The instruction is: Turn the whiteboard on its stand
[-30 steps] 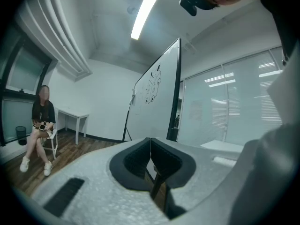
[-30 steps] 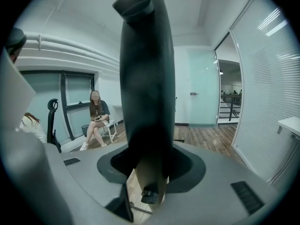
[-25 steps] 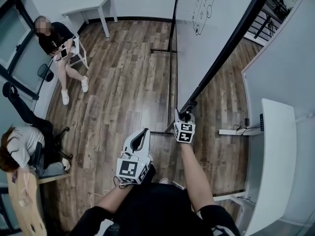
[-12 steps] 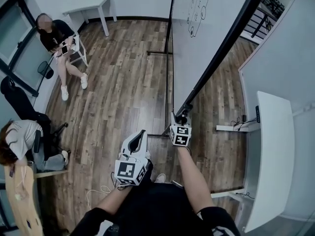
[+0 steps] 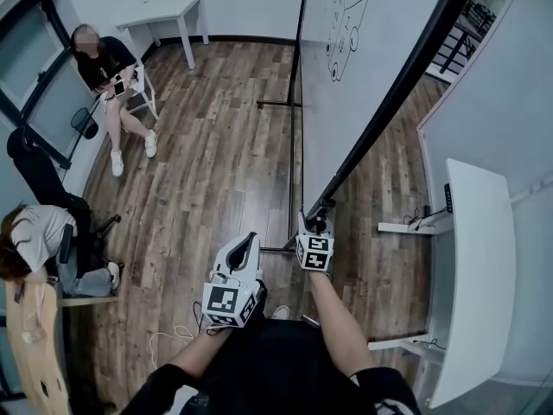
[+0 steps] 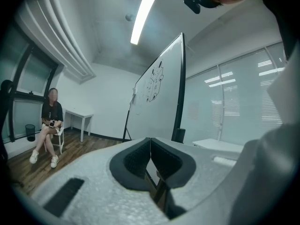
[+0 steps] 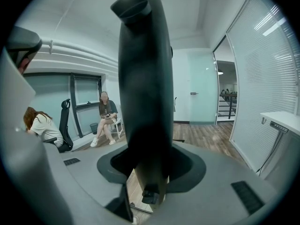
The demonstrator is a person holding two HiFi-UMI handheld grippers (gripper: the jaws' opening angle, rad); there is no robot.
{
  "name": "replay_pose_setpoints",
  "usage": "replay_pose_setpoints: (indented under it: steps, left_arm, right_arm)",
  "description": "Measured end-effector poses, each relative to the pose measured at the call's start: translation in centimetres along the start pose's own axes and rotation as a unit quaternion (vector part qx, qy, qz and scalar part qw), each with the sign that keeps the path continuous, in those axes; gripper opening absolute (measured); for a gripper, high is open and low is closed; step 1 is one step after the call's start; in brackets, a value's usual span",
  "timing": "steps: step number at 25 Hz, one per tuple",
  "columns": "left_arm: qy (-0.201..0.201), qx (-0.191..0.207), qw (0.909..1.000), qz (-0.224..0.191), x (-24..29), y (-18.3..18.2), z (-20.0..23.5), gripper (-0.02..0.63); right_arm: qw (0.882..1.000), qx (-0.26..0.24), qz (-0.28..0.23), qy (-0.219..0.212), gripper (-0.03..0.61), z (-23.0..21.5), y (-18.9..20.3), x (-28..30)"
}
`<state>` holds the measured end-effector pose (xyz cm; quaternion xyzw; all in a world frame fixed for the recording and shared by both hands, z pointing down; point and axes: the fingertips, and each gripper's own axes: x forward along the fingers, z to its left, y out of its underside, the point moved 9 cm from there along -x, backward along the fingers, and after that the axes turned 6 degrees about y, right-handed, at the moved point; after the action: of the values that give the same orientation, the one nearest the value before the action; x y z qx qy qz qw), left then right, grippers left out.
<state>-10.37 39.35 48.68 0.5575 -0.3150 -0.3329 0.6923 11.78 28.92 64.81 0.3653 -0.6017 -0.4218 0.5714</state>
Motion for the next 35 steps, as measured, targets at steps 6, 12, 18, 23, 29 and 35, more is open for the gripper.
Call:
replay_pose_setpoints:
  steps: [6,12,18,23,29,35]
  left_arm:
    - [-0.001,0.003,1.0000,0.001,-0.8,-0.5,-0.6,0.017]
    - [-0.001,0.001,1.0000,0.006,-1.0,-0.8,-1.0,0.017]
    - [0.001,0.000,1.0000,0.005,-1.1,-1.2,-1.6,0.017]
    - [-0.001,-0.002,1.0000,0.007,-1.4,-1.2,-1.9,0.017]
    - [-0.002,0.000,1.0000,0.006,-2.1,-1.2,-2.6,0.017]
    - [-0.001,0.002,1.0000,0.004,-1.9,-1.4,-3.0,0.017]
  right_arm:
    - [1.000,-0.007,-0.003,-0.010,0.172,0.6,0.5,-2.9]
    - [1.000,-0.009,-0.004,-0.010,0.172,1.2,0.7,-4.9]
    - [1.000,-0.013,-0.002,-0.009,0.172,1.4,0.7,-6.1]
    - [1.000,-0.018,-0.001,-0.012,0.172,1.5,0.7,-6.8]
    - [1.000,-0.020,0.001,-0.018,0.172,1.7,0.9,-7.7]
    - [0.999,-0.027,0.012,-0.025,0.172,1.5,0.6,-7.7]
